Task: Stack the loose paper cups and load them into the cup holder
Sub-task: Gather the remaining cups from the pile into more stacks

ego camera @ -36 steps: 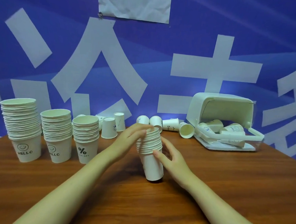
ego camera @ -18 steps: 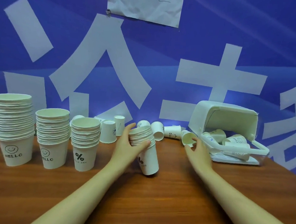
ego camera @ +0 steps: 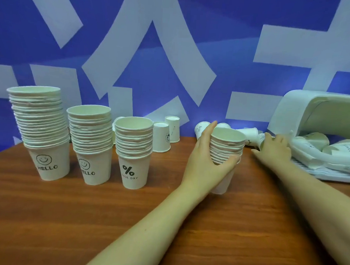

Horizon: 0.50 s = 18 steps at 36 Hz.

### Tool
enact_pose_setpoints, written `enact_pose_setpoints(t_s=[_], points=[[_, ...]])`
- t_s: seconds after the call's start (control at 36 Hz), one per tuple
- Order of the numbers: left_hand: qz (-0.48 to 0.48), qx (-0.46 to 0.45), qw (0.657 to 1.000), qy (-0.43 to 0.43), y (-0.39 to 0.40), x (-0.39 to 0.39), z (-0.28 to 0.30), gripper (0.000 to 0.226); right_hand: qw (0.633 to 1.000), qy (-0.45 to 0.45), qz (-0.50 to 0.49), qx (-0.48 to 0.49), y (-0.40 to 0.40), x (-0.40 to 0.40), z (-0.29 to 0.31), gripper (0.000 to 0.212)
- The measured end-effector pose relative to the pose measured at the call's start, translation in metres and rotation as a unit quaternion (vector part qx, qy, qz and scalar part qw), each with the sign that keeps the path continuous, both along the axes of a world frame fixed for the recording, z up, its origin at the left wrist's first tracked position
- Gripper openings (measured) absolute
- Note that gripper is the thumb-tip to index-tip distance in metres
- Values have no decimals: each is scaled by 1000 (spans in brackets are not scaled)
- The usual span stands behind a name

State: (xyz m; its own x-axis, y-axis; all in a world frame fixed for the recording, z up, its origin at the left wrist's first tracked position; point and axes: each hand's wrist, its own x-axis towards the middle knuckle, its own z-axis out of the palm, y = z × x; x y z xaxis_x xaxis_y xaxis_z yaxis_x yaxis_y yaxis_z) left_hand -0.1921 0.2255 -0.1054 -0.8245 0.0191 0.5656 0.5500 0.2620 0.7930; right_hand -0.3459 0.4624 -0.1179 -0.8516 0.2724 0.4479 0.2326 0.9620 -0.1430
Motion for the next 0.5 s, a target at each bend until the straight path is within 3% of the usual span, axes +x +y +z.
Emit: enact_pose_setpoints(t_s=[0.14,0.28,0.36,0.5], points=[[-12,-10,1000,3,-4,-3,-1,79,996,25,-23,79,7,-6,-5,56],[-22,15,1000,-1,-2,-4,-1,81,994,98,-24,27,10,9,-6,62],[-45,49,998,-9,1,-1,-1,75,993,108,12,48,11,34,5,68],[-91,69,993,-24,6,3,3,66,972,156,122,-126,15,98,34,73]])
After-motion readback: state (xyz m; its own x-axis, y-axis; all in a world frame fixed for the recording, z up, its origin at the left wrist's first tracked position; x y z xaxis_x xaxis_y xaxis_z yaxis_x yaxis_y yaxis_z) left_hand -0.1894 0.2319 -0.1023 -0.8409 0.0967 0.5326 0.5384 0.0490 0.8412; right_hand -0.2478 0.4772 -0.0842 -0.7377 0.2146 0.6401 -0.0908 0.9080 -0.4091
